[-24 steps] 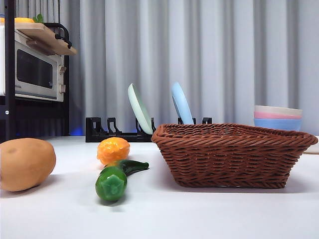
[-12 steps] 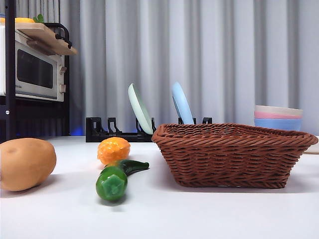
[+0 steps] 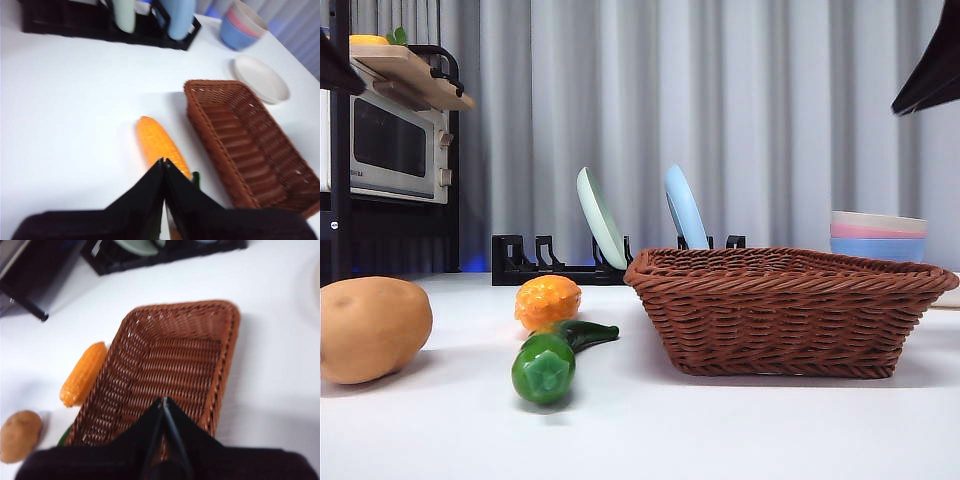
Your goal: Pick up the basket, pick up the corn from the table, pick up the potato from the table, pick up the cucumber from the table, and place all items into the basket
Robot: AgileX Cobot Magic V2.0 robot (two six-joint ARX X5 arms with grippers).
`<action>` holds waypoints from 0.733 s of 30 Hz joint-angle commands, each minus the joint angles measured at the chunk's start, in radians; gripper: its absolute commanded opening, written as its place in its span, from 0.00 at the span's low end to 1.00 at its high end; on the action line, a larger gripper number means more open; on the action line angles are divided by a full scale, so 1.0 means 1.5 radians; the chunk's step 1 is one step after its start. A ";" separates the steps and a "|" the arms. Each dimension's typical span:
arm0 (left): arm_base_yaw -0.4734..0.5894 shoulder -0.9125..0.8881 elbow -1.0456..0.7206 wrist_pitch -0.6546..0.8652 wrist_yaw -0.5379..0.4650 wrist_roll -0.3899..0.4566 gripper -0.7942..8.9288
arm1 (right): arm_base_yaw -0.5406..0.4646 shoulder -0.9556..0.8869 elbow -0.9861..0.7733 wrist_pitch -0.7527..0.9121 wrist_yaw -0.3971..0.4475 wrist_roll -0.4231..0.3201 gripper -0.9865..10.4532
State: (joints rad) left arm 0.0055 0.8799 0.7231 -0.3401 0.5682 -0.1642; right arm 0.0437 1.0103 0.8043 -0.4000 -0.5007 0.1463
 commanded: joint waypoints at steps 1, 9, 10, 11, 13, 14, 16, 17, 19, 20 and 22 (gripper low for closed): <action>0.001 0.014 0.013 0.002 0.008 0.012 0.22 | -0.002 0.013 0.003 -0.001 -0.001 -0.022 0.25; 0.001 0.015 0.015 0.010 -0.010 -0.001 0.45 | 0.000 0.032 0.003 0.012 0.029 -0.021 0.42; 0.000 0.015 0.015 0.010 -0.009 -0.001 0.45 | 0.002 0.040 0.004 0.017 0.040 -0.022 0.42; 0.000 0.015 0.015 0.009 -0.009 -0.002 0.45 | 0.005 0.050 0.006 0.019 0.045 -0.022 0.42; 0.000 0.015 0.015 0.008 -0.009 -0.013 0.45 | 0.013 0.083 0.019 0.019 0.054 -0.021 0.42; 0.000 0.015 0.015 0.007 -0.009 -0.013 0.45 | 0.017 0.100 0.026 0.018 0.060 -0.022 0.42; 0.000 0.015 0.015 0.006 -0.009 -0.013 0.45 | 0.024 0.147 0.046 0.017 0.058 -0.022 0.42; 0.000 0.015 0.015 0.005 -0.009 -0.013 0.45 | 0.027 0.169 0.055 0.017 0.059 -0.021 0.41; 0.000 0.015 0.015 0.003 -0.008 -0.013 0.45 | 0.038 0.217 0.075 0.017 0.059 -0.021 0.41; 0.000 0.015 0.015 0.001 -0.008 -0.013 0.45 | 0.044 0.244 0.085 0.016 0.059 -0.021 0.41; 0.000 0.015 0.015 -0.005 -0.008 -0.013 0.45 | 0.055 0.293 0.102 0.016 0.062 -0.019 0.41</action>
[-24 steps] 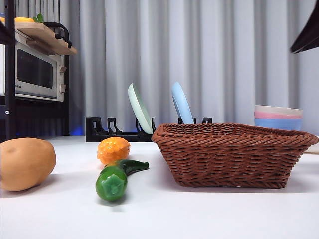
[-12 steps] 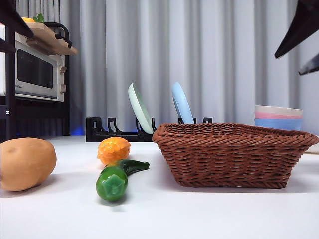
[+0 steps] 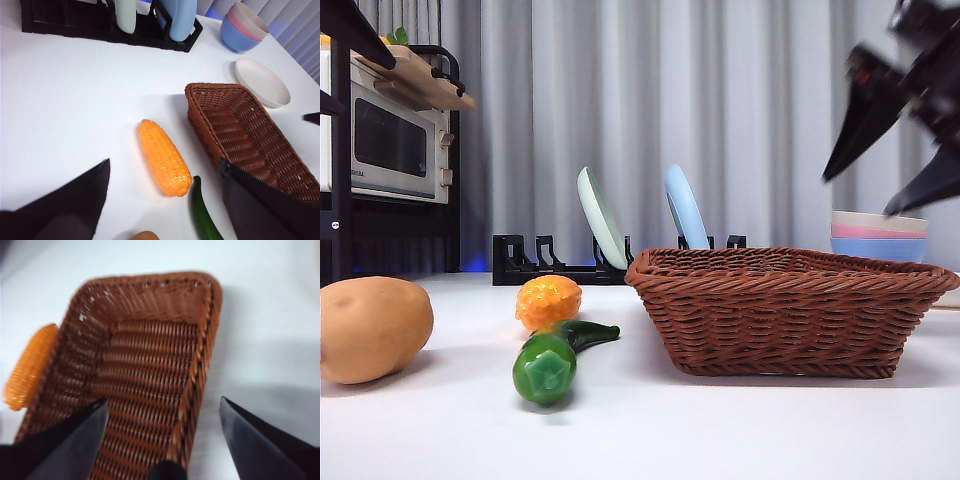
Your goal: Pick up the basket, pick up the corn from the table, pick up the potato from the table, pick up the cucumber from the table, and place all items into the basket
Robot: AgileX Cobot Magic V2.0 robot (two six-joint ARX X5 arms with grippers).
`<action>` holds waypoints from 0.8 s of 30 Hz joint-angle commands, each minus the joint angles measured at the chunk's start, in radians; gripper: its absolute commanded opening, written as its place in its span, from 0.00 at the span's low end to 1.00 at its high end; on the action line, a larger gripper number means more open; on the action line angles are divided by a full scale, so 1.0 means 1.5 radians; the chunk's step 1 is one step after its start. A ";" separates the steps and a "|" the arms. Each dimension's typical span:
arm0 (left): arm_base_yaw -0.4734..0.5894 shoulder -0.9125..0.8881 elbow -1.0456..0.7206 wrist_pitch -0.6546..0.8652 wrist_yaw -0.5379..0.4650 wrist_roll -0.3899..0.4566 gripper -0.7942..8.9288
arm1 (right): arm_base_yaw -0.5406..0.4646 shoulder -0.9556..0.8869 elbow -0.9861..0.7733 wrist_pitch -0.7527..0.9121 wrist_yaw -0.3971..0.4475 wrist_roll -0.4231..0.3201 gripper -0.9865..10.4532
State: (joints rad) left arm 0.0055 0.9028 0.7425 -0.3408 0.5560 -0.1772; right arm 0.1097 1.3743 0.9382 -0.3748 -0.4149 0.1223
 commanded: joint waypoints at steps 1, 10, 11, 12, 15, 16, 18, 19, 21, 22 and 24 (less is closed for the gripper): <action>0.000 0.000 0.002 -0.009 0.000 -0.005 0.45 | 0.016 0.076 0.020 -0.001 0.005 -0.001 0.41; 0.000 0.000 0.002 -0.045 0.000 -0.004 0.45 | 0.054 0.194 0.034 -0.001 0.054 0.005 0.16; 0.000 0.000 0.002 -0.049 0.000 -0.004 0.45 | 0.054 0.194 0.035 0.001 0.053 0.005 0.09; 0.000 0.000 0.002 -0.054 0.000 -0.004 0.45 | 0.054 0.189 0.036 0.001 0.052 0.007 0.07; -0.009 0.000 0.002 -0.062 0.000 -0.005 0.45 | 0.053 0.166 0.044 -0.008 0.049 0.028 0.07; -0.017 0.000 0.002 -0.063 -0.001 -0.007 0.45 | 0.053 0.153 0.045 -0.012 0.049 0.031 0.07; -0.042 0.008 0.002 -0.057 -0.001 -0.016 0.45 | 0.053 0.114 0.045 -0.016 0.050 0.031 0.07; -0.060 0.019 0.005 -0.052 -0.004 -0.023 0.46 | 0.053 0.089 0.045 -0.017 0.050 0.032 0.07; -0.095 0.053 0.025 -0.053 -0.024 -0.025 0.48 | 0.053 0.040 0.045 -0.019 0.050 0.047 0.07; -0.113 0.072 0.037 -0.053 -0.039 -0.026 0.48 | 0.052 0.018 0.045 -0.021 0.050 0.048 0.07; -0.157 0.124 0.073 -0.054 -0.077 -0.026 0.51 | 0.048 -0.035 0.045 -0.031 0.050 0.048 0.07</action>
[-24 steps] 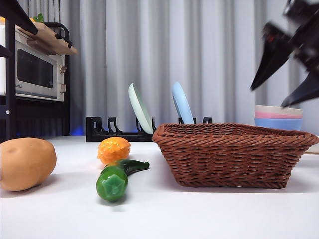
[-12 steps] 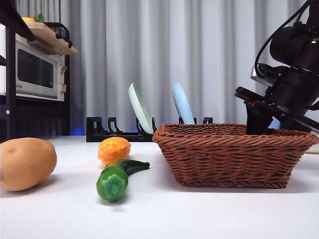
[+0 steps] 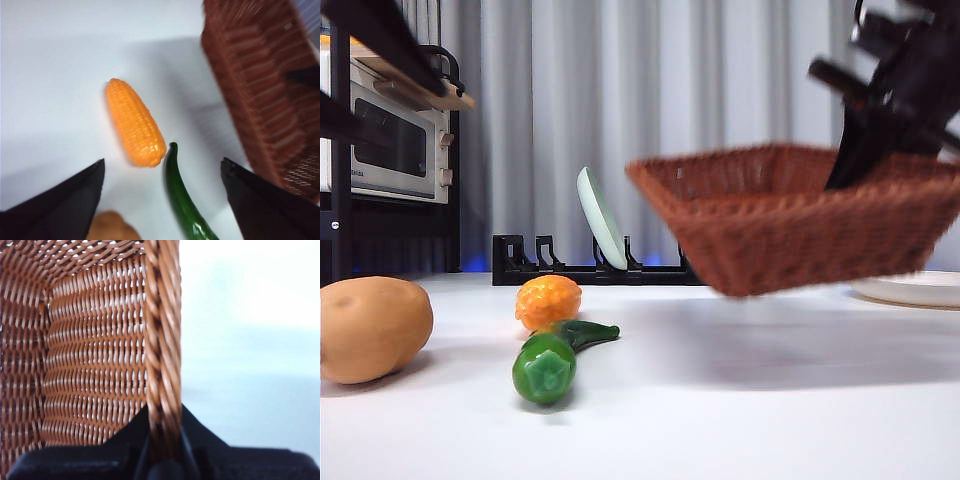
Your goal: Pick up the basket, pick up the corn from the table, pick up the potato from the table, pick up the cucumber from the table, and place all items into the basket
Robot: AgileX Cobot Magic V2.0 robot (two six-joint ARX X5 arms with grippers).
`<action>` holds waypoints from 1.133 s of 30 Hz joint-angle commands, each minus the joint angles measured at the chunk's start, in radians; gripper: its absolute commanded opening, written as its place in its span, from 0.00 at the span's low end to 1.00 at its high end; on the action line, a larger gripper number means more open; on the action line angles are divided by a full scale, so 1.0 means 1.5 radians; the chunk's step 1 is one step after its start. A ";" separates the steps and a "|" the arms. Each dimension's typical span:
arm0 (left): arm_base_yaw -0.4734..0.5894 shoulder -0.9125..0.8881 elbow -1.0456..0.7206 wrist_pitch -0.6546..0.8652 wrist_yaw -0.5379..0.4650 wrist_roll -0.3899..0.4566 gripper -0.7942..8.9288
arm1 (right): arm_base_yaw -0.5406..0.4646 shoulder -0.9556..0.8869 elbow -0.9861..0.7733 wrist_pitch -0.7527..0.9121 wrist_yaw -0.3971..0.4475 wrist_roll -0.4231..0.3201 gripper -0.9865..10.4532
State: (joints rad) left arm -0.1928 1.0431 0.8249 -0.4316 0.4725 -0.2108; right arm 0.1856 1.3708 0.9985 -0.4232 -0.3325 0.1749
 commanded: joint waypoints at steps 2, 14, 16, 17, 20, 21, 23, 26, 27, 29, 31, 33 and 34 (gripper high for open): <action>-0.067 0.096 0.056 0.005 -0.078 -0.004 0.51 | -0.007 -0.081 0.005 -0.004 -0.003 0.012 0.07; -0.168 0.442 0.228 0.003 -0.228 -0.004 0.51 | -0.062 -0.252 0.005 -0.032 -0.003 0.025 0.07; -0.168 0.479 0.247 0.003 -0.228 -0.004 0.51 | -0.065 -0.262 0.005 -0.038 -0.001 0.025 0.07; -0.168 0.491 0.254 0.003 -0.228 -0.004 0.51 | -0.067 -0.264 0.005 -0.040 -0.002 0.025 0.07; -0.168 0.519 0.261 0.013 -0.229 -0.002 0.51 | -0.070 -0.267 0.005 -0.046 -0.001 0.025 0.07; -0.168 0.525 0.261 0.017 -0.229 -0.001 0.51 | -0.071 -0.267 0.005 -0.050 -0.001 0.025 0.07; -0.168 0.535 0.261 0.023 -0.229 0.006 0.50 | -0.072 -0.267 0.005 -0.054 -0.001 0.025 0.07; -0.170 0.546 0.261 0.024 -0.228 0.021 0.48 | -0.072 -0.267 0.005 -0.053 -0.001 0.025 0.07; -0.171 0.547 0.261 0.019 -0.227 0.022 0.42 | -0.072 -0.267 0.005 -0.053 -0.001 0.025 0.07; -0.173 0.547 0.261 0.012 -0.225 0.037 0.23 | -0.072 -0.267 0.005 -0.053 -0.001 0.025 0.07; -0.177 0.546 0.262 0.012 -0.222 0.060 0.06 | -0.072 -0.266 0.005 -0.053 -0.001 0.025 0.07; -0.177 0.544 0.270 0.002 -0.222 0.075 0.07 | -0.072 -0.263 0.005 -0.053 -0.001 0.025 0.07; -0.177 0.540 0.281 -0.015 -0.222 0.078 0.07 | -0.072 -0.260 0.005 -0.053 -0.001 0.025 0.07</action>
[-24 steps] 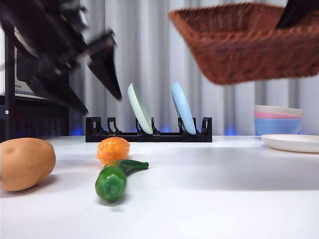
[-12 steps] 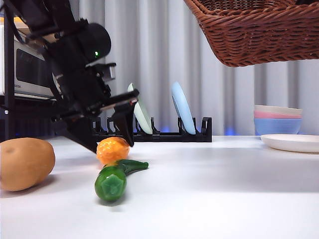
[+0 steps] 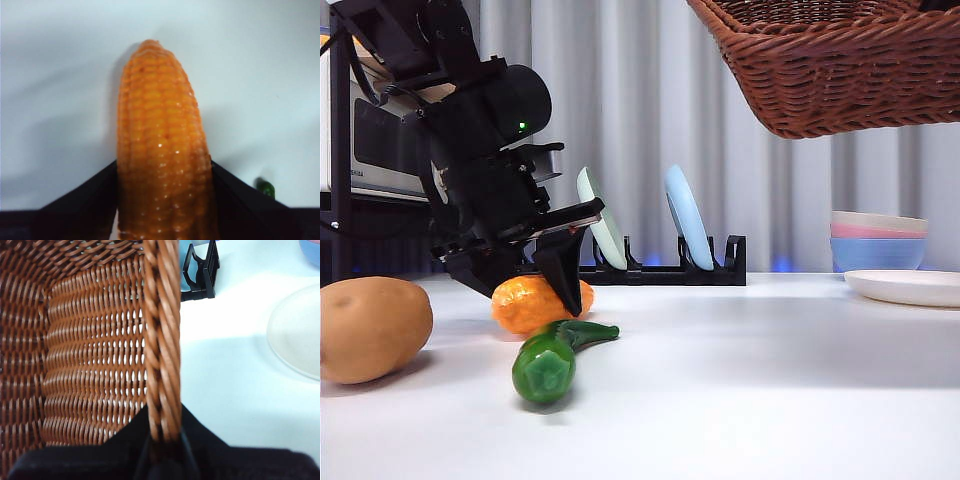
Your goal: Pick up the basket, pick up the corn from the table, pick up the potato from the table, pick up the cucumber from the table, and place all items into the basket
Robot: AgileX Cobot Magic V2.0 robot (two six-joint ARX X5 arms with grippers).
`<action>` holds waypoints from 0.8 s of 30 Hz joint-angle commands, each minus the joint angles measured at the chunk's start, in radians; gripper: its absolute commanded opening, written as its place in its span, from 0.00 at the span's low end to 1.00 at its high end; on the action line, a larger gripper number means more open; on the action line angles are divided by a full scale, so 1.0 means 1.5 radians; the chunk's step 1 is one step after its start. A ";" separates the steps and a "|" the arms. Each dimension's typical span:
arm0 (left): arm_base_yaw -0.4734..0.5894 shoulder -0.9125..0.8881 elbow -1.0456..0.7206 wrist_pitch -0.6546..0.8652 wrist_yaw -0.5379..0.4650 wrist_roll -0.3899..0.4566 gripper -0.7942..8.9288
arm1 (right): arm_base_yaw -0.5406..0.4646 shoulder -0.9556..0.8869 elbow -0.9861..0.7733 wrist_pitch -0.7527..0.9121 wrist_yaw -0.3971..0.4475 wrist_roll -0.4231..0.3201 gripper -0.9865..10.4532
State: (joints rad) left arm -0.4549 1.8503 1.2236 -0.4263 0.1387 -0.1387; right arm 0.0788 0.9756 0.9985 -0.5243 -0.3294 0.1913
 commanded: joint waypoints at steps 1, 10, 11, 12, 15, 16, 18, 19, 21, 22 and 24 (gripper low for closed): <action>-0.002 -0.002 0.027 -0.036 0.001 0.039 0.07 | -0.001 0.007 0.005 0.014 -0.003 0.014 0.07; -0.002 -0.161 0.148 -0.136 0.000 0.067 0.07 | 0.001 0.090 0.005 0.020 -0.005 0.019 0.07; -0.003 -0.184 0.155 -0.135 0.000 0.054 0.07 | 0.001 0.101 0.005 0.023 -0.006 0.026 0.07; -0.003 -0.208 0.162 -0.132 0.001 0.039 0.07 | 0.002 0.118 0.005 0.030 -0.008 0.038 0.07; -0.018 -0.270 0.171 -0.115 0.036 0.006 0.07 | 0.016 0.166 0.005 0.057 -0.008 0.096 0.07; -0.026 -0.283 0.171 -0.110 0.039 -0.001 0.07 | 0.021 0.180 0.005 0.066 -0.008 0.113 0.07; -0.052 -0.299 0.171 -0.099 0.041 -0.017 0.07 | 0.037 0.210 0.005 0.089 -0.008 0.133 0.07; -0.065 -0.302 0.171 -0.096 0.041 -0.019 0.07 | 0.046 0.224 0.005 0.099 -0.009 0.139 0.07; -0.094 -0.300 0.171 -0.094 0.027 -0.027 0.07 | 0.073 0.249 0.005 0.116 -0.010 0.149 0.07; -0.107 -0.294 0.171 -0.094 0.015 -0.028 0.07 | 0.086 0.260 0.005 0.124 -0.011 0.152 0.07; -0.139 -0.278 0.171 -0.098 -0.023 -0.028 0.07 | 0.110 0.277 0.005 0.141 -0.028 0.158 0.07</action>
State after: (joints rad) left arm -0.6464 1.4166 1.4914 -0.5686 0.1276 -0.1665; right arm 0.2272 1.3872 0.9985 -0.3420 -0.3489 0.3943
